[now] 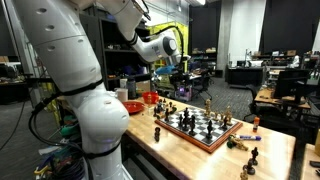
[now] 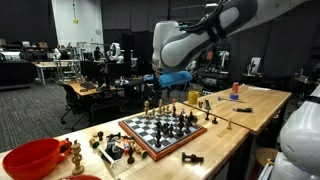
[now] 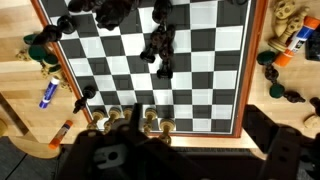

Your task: Pick up the black pawn and place it next to the black bishop

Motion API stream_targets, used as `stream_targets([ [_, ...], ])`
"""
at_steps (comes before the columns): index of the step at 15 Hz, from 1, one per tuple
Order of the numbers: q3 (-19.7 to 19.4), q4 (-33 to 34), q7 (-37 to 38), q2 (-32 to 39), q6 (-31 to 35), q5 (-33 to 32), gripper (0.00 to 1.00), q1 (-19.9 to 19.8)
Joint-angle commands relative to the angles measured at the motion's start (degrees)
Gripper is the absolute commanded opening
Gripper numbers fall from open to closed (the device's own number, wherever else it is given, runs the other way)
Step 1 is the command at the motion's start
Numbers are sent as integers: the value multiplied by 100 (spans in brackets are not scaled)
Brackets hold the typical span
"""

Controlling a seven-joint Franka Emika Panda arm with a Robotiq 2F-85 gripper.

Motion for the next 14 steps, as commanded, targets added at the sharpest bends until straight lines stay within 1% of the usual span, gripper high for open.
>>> stream_targets([
  [1, -170, 218, -204, 355, -89, -3, 100, 161],
  [7, -390, 762, -371, 1325, -327, -54, 100, 231],
  [14, -831, 1566, -596, 2386, -738, 32, 100, 397],
])
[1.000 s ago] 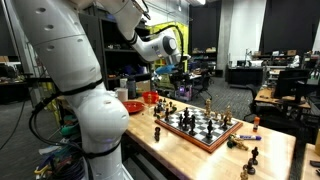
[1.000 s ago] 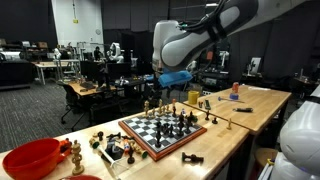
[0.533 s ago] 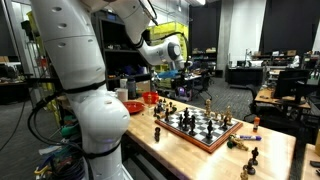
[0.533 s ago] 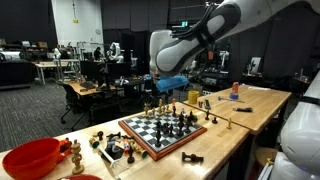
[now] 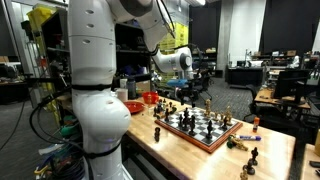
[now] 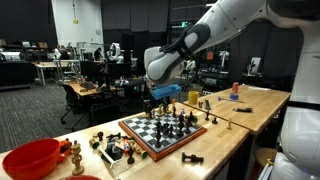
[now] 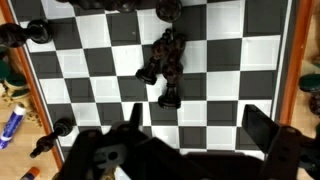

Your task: Pick up the black pawn and place it next to the black bishop

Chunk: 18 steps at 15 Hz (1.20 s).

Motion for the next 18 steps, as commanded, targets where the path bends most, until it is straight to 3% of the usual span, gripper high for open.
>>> stream_targets([
  [1, -272, 563, -190, 481, -412, 60, 100, 188],
  [9, -552, 1264, -472, 1221, -862, 250, 100, 318],
  [18, -696, 1694, -1157, 1725, -976, 900, 100, 212],
])
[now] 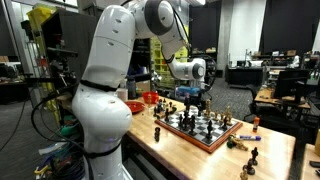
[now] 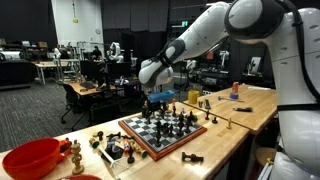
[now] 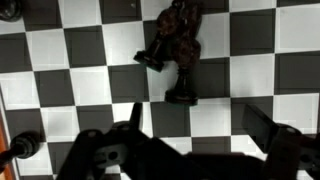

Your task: Pick up the black pawn and place it next to the black bishop

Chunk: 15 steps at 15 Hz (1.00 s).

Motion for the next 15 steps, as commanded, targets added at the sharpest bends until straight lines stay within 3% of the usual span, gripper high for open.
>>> stream_targets([
  [1, -93, 258, -311, 145, -227, 256, 100, -11],
  [3, -126, 319, -377, 191, -251, 306, 100, -26],
  [4, -137, 335, -397, 197, -268, 316, 92, -30],
  [5, -142, 340, -435, 197, -264, 322, 74, -34],
  [15, -156, 253, -463, 35, -252, 227, 1, 44],
])
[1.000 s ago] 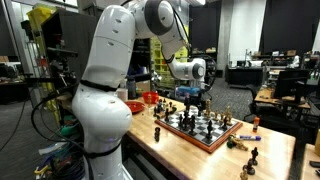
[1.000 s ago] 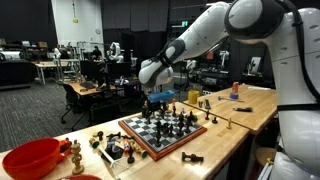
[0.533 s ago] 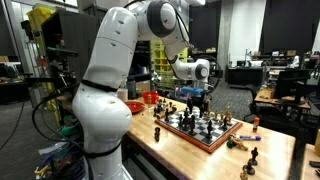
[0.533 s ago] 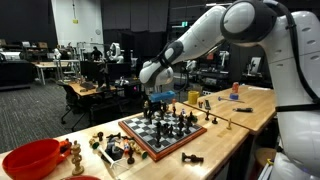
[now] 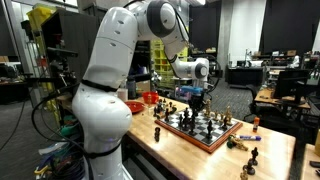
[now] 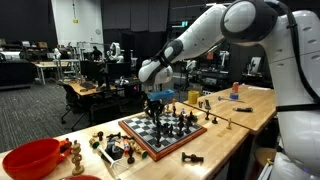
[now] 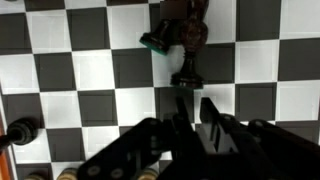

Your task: Pick up the black pawn and place it next to the black bishop

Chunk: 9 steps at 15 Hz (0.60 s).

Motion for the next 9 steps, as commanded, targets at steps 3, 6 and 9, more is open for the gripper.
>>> stream_targets([
  [3, -68, -137, -37, -208, -132, -26, 31, 65],
  [6, -82, -36, -15, -63, -55, 19, 63, 54],
  [9, -83, -35, -14, -44, -51, 20, 49, 54],
])
